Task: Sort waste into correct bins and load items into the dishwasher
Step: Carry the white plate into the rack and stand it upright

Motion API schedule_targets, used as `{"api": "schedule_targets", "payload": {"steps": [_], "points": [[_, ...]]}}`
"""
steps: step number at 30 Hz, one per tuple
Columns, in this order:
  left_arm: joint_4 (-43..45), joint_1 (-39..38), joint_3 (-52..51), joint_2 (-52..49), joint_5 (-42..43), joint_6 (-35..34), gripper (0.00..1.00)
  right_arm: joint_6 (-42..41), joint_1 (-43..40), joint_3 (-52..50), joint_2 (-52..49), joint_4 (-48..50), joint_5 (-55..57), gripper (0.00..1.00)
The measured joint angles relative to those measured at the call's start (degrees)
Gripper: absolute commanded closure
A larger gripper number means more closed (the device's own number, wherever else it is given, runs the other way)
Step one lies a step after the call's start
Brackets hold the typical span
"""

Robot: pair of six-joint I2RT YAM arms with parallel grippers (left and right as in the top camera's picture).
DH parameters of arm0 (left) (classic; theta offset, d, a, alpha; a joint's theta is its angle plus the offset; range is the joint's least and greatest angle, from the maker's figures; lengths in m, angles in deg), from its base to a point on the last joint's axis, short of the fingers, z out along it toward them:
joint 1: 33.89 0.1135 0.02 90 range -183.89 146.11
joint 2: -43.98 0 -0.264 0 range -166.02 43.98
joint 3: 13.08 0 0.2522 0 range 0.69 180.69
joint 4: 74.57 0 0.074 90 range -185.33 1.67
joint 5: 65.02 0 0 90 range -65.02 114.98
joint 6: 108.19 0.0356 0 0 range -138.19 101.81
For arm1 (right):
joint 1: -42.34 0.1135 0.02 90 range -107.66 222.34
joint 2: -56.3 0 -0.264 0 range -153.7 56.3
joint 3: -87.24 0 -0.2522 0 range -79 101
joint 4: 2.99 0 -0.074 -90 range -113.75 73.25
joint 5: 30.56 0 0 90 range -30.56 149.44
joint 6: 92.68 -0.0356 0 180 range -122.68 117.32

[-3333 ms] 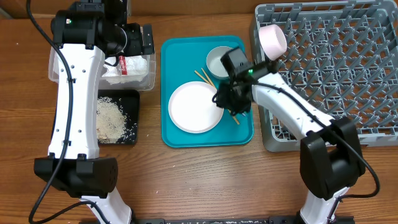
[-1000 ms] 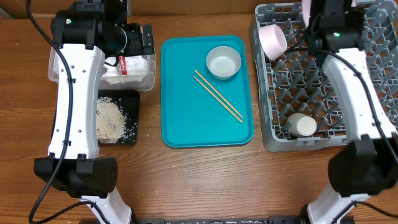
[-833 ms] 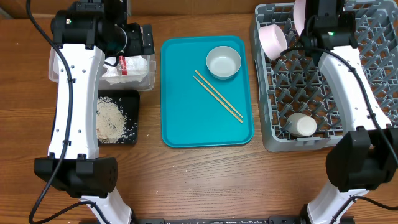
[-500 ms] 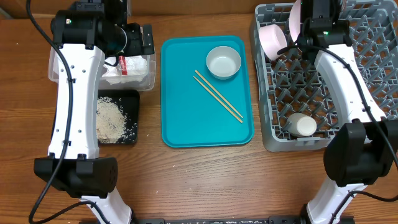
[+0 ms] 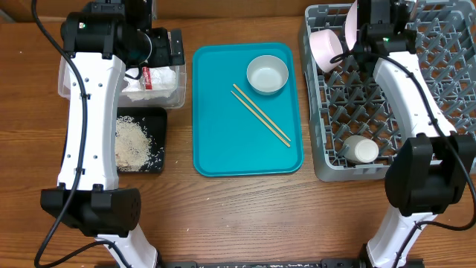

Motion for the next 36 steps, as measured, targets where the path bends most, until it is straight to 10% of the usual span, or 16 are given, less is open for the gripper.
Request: {"api": "schedule_targets", "payload": {"steps": [36], "points": [[0.0, 0.0, 0.0, 0.0, 0.0, 0.0, 0.00, -7.4, -0.7, 0.0, 0.0, 0.7, -2.1, 0.95]]}}
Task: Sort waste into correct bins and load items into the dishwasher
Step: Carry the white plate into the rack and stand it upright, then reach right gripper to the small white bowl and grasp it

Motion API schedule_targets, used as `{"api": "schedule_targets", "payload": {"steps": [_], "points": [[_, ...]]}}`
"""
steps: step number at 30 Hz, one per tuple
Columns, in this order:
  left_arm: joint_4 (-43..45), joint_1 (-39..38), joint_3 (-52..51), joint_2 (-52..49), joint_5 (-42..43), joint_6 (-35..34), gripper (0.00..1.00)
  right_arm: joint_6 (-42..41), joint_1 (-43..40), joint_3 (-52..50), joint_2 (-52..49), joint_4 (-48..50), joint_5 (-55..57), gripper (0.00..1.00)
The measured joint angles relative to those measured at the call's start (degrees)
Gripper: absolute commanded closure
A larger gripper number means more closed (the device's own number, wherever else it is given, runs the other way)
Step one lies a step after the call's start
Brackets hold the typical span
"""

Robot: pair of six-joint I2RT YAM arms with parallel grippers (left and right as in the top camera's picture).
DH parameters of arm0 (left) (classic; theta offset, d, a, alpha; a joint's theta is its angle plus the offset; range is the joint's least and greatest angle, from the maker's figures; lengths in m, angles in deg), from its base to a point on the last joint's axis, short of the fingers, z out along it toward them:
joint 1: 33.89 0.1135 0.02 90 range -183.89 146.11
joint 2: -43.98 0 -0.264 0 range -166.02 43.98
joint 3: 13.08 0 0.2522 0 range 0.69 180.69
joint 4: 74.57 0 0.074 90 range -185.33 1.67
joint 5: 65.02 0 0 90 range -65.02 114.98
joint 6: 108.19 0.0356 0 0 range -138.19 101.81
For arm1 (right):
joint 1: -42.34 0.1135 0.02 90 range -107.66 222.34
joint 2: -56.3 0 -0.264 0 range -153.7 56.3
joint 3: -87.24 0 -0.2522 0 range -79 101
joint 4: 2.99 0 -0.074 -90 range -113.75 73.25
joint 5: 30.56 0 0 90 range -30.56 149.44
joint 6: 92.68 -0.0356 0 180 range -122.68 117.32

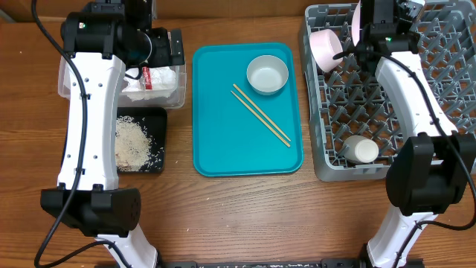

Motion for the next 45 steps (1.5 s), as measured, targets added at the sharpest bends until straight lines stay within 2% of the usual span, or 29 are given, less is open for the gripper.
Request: {"api": "schedule_targets", "payload": {"steps": [4, 5, 8, 9, 17, 22, 26, 31, 33, 35, 37, 38, 39, 43, 45], "points": [[0.0, 0.0, 0.0, 0.0, 0.0, 0.0, 0.00, -0.3, 0.0, 0.0, 0.0, -0.6, -1.7, 0.94], [0.0, 0.0, 0.0, 0.0, 0.0, 0.0, 0.00, -0.5, 0.0, 0.0, 0.0, -0.9, -1.9, 0.90], [0.0, 0.0, 0.0, 0.0, 0.0, 0.0, 0.00, -1.2, 0.0, 0.0, 0.0, -1.5, -3.2, 0.50], [0.0, 0.0, 0.0, 0.0, 0.0, 0.0, 0.00, -1.4, 0.0, 0.0, 0.0, -1.6, -3.4, 0.43], [0.0, 0.0, 0.0, 0.0, 0.0, 0.0, 0.00, -1.4, 0.0, 0.0, 0.0, -1.8, -7.8, 0.00], [0.0, 0.0, 0.0, 0.0, 0.0, 0.0, 0.00, -0.5, 0.0, 1.5, 0.2, -5.2, -14.7, 0.00], [0.0, 0.0, 0.0, 0.0, 0.0, 0.0, 0.00, -1.0, 0.0, 4.2, 3.3, -6.9, -24.4, 0.00], [0.0, 0.0, 0.0, 0.0, 0.0, 0.0, 0.00, -3.6, 0.4, 6.8, 11.0, -7.0, -48.9, 0.00], [0.0, 0.0, 0.0, 0.0, 0.0, 0.0, 0.00, -5.3, 1.4, 6.9, 12.3, -5.4, -54.1, 0.01], [0.0, 0.0, 0.0, 0.0, 0.0, 0.0, 0.00, -7.1, 3.7, 6.5, 12.3, -3.8, -56.8, 0.10], [0.0, 0.0, 0.0, 0.0, 0.0, 0.0, 0.00, -9.9, 7.4, 5.4, 11.1, -3.8, -57.2, 0.29], [0.0, 0.0, 0.0, 0.0, 0.0, 0.0, 0.00, -11.5, 9.6, 4.7, 9.9, -4.3, -56.2, 0.42], [0.0, 0.0, 0.0, 0.0, 0.0, 0.0, 0.00, -13.4, 11.7, 4.1, 8.6, -5.2, -54.9, 0.48], [0.0, 0.0, 0.0, 0.0, 0.0, 0.0, 0.00, -25.3, 19.0, 1.7, 1.3, -11.5, -46.3, 0.49], [0.0, 0.0, 0.0, 0.0, 0.0, 0.0, 0.00, -28.1, 20.3, 1.1, -1.3, -12.0, -44.3, 0.48]]}}
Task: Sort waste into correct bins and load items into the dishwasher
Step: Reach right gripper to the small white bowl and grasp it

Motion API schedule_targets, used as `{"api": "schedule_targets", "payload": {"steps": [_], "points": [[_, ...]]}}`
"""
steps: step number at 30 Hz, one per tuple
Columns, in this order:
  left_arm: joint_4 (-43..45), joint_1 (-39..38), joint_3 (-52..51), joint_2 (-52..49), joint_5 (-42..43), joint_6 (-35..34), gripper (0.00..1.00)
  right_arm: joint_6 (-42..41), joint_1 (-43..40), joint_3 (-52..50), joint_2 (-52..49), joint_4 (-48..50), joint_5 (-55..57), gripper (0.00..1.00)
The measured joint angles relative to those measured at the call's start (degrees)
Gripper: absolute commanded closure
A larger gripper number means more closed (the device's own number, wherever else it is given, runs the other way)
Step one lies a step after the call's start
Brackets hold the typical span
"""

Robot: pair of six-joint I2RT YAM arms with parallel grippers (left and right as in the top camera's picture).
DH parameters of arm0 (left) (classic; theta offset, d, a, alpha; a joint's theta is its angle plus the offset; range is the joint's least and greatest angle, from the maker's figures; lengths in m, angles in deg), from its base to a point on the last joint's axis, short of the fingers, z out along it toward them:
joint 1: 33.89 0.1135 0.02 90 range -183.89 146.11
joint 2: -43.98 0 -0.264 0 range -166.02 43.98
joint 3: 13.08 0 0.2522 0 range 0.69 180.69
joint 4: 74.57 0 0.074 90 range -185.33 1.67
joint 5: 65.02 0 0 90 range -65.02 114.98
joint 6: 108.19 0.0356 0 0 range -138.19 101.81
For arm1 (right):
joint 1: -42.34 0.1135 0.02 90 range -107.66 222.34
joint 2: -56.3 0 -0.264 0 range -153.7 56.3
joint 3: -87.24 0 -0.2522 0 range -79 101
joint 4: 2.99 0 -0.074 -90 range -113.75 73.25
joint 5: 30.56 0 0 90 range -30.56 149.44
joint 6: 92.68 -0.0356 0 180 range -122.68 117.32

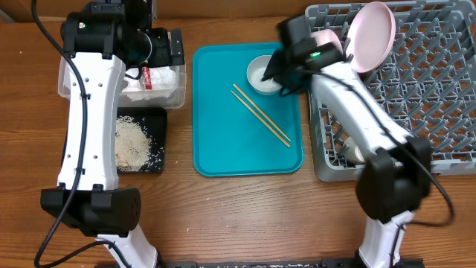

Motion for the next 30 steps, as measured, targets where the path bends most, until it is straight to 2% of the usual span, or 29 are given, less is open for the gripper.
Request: {"api": "schedule_targets", "payload": {"steps": [7, 12, 15, 17, 18, 19, 21, 30], "points": [[0.0, 0.0, 0.0, 0.0, 0.0, 0.0, 0.00, -7.2, 0.4, -0.1, -7.3, 2.1, 4.5, 0.48], [0.0, 0.0, 0.0, 0.0, 0.0, 0.0, 0.00, -8.8, 0.0, -0.1, -9.5, 4.2, 5.5, 0.48], [0.0, 0.0, 0.0, 0.0, 0.0, 0.0, 0.00, -9.1, 0.0, -0.1, -11.3, 5.5, 5.6, 0.51], [0.0, 0.0, 0.0, 0.0, 0.0, 0.0, 0.00, -9.2, -0.1, -0.1, -12.4, 5.9, 5.6, 0.57], [0.0, 0.0, 0.0, 0.0, 0.0, 0.0, 0.00, -9.5, -0.1, -0.1, -12.9, 5.8, 5.6, 0.63], [0.0, 0.0, 0.0, 0.0, 0.0, 0.0, 0.00, -9.6, -0.1, -0.1, -13.1, 5.7, 5.6, 0.71], [0.0, 0.0, 0.0, 0.0, 0.0, 0.0, 0.00, -9.3, -0.2, -0.1, -13.1, 5.6, 5.6, 0.96], [0.0, 0.0, 0.0, 0.0, 0.0, 0.0, 0.00, -7.6, -1.4, 1.4, -13.1, -0.8, 4.0, 0.96]]}}
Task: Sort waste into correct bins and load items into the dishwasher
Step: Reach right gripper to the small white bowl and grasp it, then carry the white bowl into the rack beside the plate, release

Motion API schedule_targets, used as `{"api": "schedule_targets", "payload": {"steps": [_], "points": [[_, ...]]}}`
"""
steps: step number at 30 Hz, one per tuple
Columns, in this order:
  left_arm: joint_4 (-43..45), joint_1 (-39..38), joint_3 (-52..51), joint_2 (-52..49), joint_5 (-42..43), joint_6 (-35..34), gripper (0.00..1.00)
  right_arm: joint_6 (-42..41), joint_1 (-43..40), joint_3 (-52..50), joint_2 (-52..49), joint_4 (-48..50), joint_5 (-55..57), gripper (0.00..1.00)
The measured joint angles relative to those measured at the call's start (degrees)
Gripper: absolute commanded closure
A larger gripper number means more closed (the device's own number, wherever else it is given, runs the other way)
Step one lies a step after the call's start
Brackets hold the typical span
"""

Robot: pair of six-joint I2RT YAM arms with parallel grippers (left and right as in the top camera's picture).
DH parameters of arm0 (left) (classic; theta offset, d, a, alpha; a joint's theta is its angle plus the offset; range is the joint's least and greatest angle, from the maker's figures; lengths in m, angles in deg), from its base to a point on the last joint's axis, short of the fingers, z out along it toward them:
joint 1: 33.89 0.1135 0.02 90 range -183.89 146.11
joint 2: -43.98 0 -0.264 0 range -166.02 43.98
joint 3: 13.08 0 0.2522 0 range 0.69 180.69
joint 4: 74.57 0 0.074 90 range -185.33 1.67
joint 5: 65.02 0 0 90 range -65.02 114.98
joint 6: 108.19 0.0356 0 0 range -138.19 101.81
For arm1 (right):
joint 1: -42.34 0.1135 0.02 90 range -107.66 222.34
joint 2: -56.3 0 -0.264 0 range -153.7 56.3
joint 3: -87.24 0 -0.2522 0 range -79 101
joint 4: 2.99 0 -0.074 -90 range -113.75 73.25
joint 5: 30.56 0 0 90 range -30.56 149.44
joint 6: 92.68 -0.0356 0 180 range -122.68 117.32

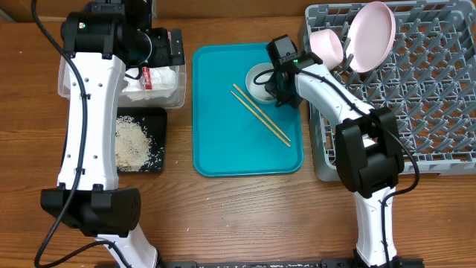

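Note:
A white bowl (258, 77) sits at the back right of the teal tray (223, 149), with a pair of chopsticks (260, 115) lying diagonally in front of it. My right gripper (274, 90) reaches down at the bowl's right rim and covers part of it; how its fingers stand is hidden under the wrist. A pink plate (372, 26) stands on edge in the grey dishwasher rack (431, 97), beside a pink bowl (326, 46). My left gripper (168, 49) hangs over the clear waste bin (160, 89); its fingers cannot be made out.
A black tray of spilled rice (137, 141) lies in front of the clear bin, which holds paper and a wrapper. The left arm's white links run down the table's left side. The right arm crosses the rack's left wall.
My right gripper has shifted a little towards the front right, from over the bowl to its right rim. The bowl, chopsticks and plate stay where they were. The left arm has not moved.
My right gripper was at the rack's back left corner with the pink plate beside the pink bowl, and stayed there. Then the plate stood alone in the rack and the gripper was over the tray's white bowl. Now it is at the bowl's right rim.

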Motion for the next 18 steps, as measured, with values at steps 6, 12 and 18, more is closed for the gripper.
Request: {"api": "schedule_targets", "payload": {"steps": [6, 12, 18], "points": [[0.0, 0.0, 0.0, 0.0, 0.0, 0.0, 0.00, 4.2, -2.4, 1.9, 5.1, -5.6, -1.2, 0.96], [0.0, 0.0, 0.0, 0.0, 0.0, 0.0, 0.00, 10.7, -4.3, 3.6, 21.4, -11.0, 2.6, 0.96], [0.0, 0.0, 0.0, 0.0, 0.0, 0.0, 0.00, 19.2, -3.7, 4.8, 37.8, -21.4, 13.3, 0.96]]}}
